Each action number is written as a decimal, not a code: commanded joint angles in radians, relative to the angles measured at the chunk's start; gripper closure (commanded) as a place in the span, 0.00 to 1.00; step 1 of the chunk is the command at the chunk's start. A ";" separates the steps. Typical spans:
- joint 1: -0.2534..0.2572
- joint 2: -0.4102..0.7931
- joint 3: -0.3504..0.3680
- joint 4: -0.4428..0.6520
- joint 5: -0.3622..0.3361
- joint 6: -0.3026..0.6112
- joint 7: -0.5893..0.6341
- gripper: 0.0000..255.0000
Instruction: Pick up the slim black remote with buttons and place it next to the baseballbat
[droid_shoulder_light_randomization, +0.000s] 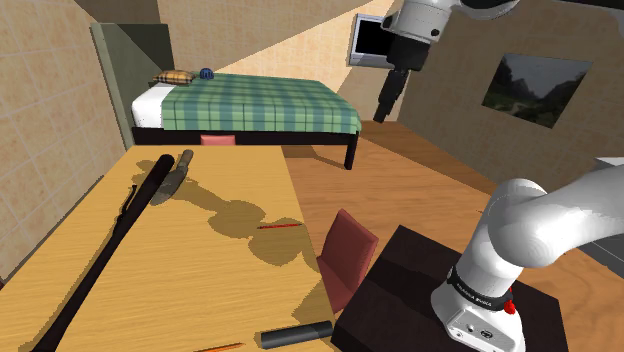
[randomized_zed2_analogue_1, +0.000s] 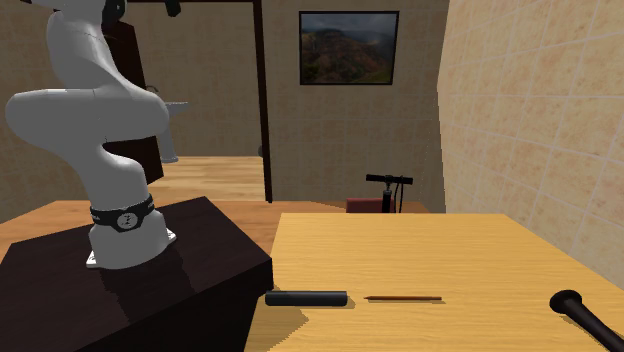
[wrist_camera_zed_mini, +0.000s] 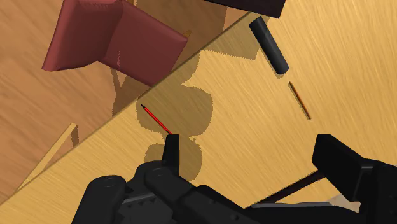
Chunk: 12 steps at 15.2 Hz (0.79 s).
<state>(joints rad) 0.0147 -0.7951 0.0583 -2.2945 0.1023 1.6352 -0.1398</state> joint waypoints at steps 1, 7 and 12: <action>0.000 0.000 0.000 0.000 0.000 0.000 0.000 0.00; 0.045 0.028 0.071 -0.150 0.026 0.170 -0.003 0.00; 0.084 0.086 0.135 -0.250 0.048 0.322 -0.004 0.00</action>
<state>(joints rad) 0.0911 -0.7297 0.1778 -2.5342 0.1458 1.9255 -0.1461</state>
